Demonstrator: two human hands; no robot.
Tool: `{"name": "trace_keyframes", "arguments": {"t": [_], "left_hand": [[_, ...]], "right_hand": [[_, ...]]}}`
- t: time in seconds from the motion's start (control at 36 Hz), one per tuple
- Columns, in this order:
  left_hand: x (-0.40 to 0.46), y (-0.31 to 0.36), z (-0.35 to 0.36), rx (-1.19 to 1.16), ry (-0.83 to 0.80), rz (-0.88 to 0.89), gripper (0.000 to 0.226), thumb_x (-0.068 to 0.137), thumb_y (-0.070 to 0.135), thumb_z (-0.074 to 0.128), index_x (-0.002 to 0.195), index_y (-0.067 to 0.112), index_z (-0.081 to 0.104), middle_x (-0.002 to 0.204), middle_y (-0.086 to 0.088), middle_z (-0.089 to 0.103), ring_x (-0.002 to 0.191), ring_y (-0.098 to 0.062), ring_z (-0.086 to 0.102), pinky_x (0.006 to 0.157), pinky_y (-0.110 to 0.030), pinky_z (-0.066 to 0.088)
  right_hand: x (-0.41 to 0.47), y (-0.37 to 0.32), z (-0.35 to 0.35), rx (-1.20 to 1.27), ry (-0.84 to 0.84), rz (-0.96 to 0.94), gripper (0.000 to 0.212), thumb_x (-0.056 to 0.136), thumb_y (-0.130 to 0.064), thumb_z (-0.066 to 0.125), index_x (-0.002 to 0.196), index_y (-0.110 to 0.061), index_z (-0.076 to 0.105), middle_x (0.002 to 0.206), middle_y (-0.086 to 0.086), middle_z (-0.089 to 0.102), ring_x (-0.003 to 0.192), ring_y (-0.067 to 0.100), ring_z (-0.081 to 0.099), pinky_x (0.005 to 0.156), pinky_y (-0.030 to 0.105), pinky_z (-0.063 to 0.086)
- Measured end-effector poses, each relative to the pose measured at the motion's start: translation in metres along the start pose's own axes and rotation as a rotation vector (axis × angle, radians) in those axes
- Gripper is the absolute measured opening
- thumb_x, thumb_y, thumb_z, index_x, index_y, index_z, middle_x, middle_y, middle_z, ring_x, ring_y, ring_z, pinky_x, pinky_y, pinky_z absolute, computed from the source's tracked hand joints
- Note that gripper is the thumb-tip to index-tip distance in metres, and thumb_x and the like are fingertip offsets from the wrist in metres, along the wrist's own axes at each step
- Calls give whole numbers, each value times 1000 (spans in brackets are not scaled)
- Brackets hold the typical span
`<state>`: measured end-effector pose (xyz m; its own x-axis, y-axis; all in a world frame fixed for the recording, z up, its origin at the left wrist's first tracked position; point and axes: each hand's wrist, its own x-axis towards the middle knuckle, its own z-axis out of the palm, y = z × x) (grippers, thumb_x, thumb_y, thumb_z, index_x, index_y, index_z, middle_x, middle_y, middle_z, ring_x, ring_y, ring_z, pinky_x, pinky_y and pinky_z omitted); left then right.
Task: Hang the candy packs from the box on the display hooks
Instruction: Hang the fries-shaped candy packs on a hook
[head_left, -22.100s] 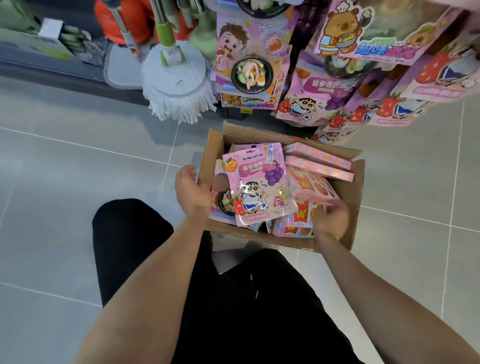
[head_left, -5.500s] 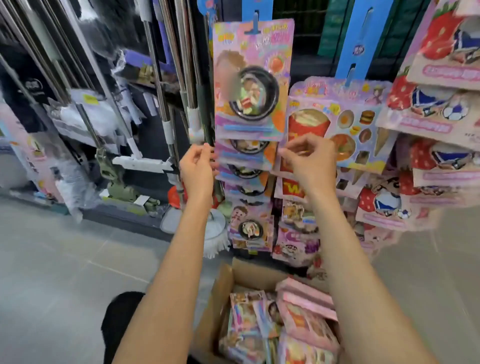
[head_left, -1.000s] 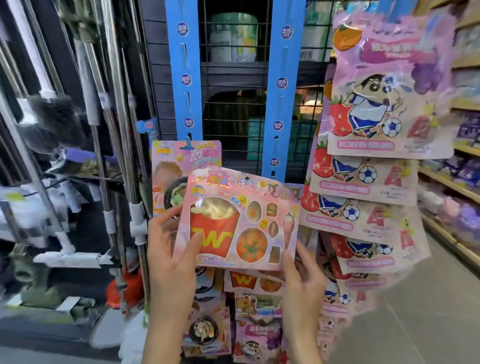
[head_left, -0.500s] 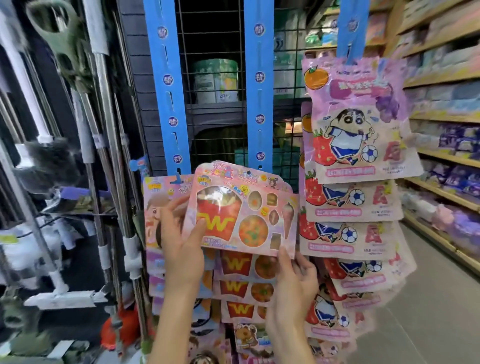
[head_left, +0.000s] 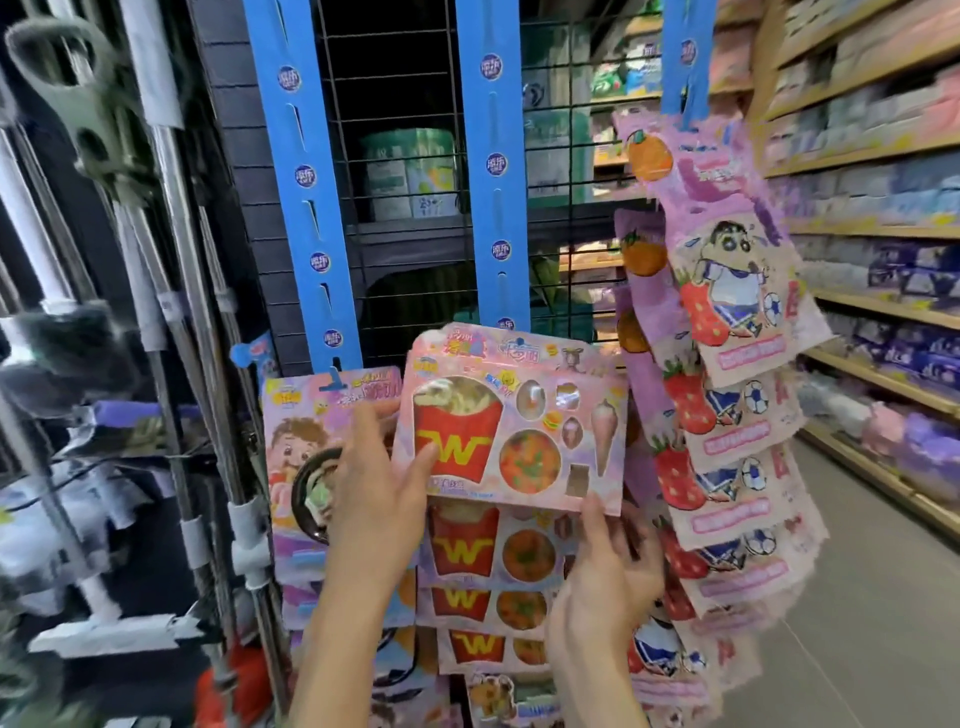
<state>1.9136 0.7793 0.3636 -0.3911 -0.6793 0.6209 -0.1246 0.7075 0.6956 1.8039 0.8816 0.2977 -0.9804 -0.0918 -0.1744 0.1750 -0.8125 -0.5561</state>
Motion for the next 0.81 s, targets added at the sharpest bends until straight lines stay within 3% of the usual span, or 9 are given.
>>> {"name": "trace_keyframes", "arguments": {"t": [0.06, 0.11, 0.17, 0.28, 0.42, 0.56, 0.69, 0.81], "left_hand": [[-2, 0, 6, 67, 1, 19, 30, 94, 29, 64, 116, 30, 43, 117, 9, 58, 111, -13, 56, 85, -37, 50], [-7, -1, 12, 108, 7, 22, 29, 94, 28, 64, 112, 27, 42, 113, 7, 56, 107, -16, 55, 81, -36, 47], [-12, -2, 17, 131, 4, 5, 31, 94, 28, 63, 113, 26, 39, 113, 7, 52, 108, -16, 51, 78, -30, 43], [-21, -1, 25, 161, -6, -54, 53, 96, 29, 61, 138, 20, 28, 123, 15, 34, 123, -11, 38, 90, -25, 34], [-25, -3, 28, 227, 35, -61, 36, 93, 25, 65, 112, 22, 33, 111, 2, 43, 109, -18, 45, 81, -27, 33], [-24, -3, 26, 206, 85, -67, 36, 93, 24, 64, 113, 22, 34, 113, 4, 40, 105, -8, 36, 81, -24, 32], [-21, -5, 30, 177, 107, -32, 35, 95, 26, 62, 112, 26, 32, 113, 7, 40, 106, -7, 36, 82, -26, 34], [-21, -7, 33, 154, 109, -23, 32, 96, 28, 61, 113, 27, 33, 115, 7, 42, 106, -6, 38, 83, -25, 34]], "right_hand": [[7, -3, -2, -15, 12, -26, 29, 84, -4, 75, 107, -18, 66, 111, 2, 73, 107, 12, 69, 82, 24, 54], [13, -5, -4, -50, 12, -58, 38, 83, -7, 77, 118, -19, 66, 116, -3, 72, 112, 12, 67, 94, 34, 53], [19, -5, -6, -65, -3, -76, 34, 81, -7, 79, 109, -23, 69, 112, -9, 74, 110, 10, 68, 100, 40, 51], [27, -3, -8, -72, -20, -89, 41, 79, -10, 82, 117, -20, 69, 118, -7, 73, 114, 13, 67, 104, 46, 50], [27, -3, -8, -100, -35, -127, 42, 78, -10, 82, 113, -28, 66, 115, -10, 72, 112, 7, 66, 106, 44, 49], [22, -1, -3, -86, -53, -143, 71, 77, -16, 84, 140, -19, 53, 128, -15, 65, 118, 2, 61, 109, 43, 46], [19, -3, 0, -58, -48, -110, 50, 79, -11, 82, 115, -38, 59, 111, -25, 68, 110, -5, 63, 107, 42, 48], [17, -4, -1, -30, -41, -122, 50, 80, -9, 80, 113, -39, 60, 109, -26, 71, 109, -5, 64, 107, 43, 48]]}}
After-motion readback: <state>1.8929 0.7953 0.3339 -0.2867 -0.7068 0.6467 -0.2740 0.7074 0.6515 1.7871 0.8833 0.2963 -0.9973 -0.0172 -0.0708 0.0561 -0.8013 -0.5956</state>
